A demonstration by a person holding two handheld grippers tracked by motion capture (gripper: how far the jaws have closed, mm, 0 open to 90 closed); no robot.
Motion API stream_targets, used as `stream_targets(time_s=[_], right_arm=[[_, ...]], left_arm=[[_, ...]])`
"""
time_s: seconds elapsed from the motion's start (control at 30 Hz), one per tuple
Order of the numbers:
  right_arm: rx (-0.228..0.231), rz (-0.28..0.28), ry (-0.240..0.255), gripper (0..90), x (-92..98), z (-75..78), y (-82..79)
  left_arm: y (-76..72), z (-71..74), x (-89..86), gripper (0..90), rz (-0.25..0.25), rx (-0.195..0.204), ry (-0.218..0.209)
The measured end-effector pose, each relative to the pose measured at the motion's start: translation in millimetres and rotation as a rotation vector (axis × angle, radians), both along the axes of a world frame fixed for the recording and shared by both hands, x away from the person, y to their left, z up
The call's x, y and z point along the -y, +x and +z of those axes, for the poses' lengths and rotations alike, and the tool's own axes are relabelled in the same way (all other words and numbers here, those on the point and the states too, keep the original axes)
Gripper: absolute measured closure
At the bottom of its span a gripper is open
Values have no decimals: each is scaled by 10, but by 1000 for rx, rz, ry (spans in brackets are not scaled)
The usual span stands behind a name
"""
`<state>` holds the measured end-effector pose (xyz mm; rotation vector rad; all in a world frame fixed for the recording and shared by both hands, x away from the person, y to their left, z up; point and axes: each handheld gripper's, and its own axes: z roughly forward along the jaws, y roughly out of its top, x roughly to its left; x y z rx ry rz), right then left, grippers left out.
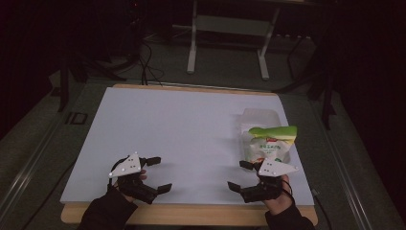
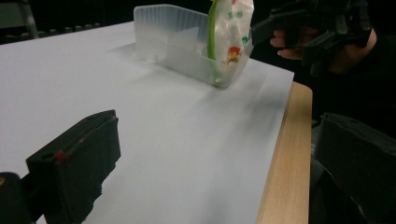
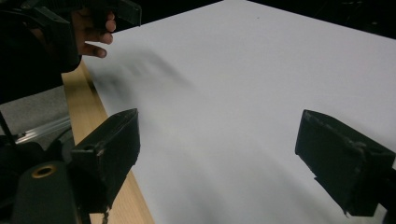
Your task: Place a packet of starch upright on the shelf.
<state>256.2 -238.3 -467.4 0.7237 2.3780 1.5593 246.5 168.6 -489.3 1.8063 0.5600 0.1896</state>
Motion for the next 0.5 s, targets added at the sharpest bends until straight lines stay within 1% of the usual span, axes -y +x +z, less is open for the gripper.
stream_targets(time_s=[0.07,0.17,0.2,0.23,0.3,0.43,0.5], right_arm=[[6,-8,-2,139,27,-7,-19],[2,-5,-5,143,68,-18,-49],[2,-5,-5,143,68,-18,-49],[1,7,-8,143,97,-25,-67],[0,3,-5,142,124,-34,-84],[12,-10,-22,140,162,-64,-121],[5,-8,-23,138,177,-80,-131]], left_arm=[[0,-14,12,10,-8,-5,2],[-4,-27,27,10,-16,-9,6],[-4,-27,27,10,-16,-9,6],[-3,-32,28,10,-17,-9,10],[-2,-36,25,10,-16,-11,7],[-3,-52,21,10,-13,-12,8],[-2,-63,18,10,-13,-15,9]])
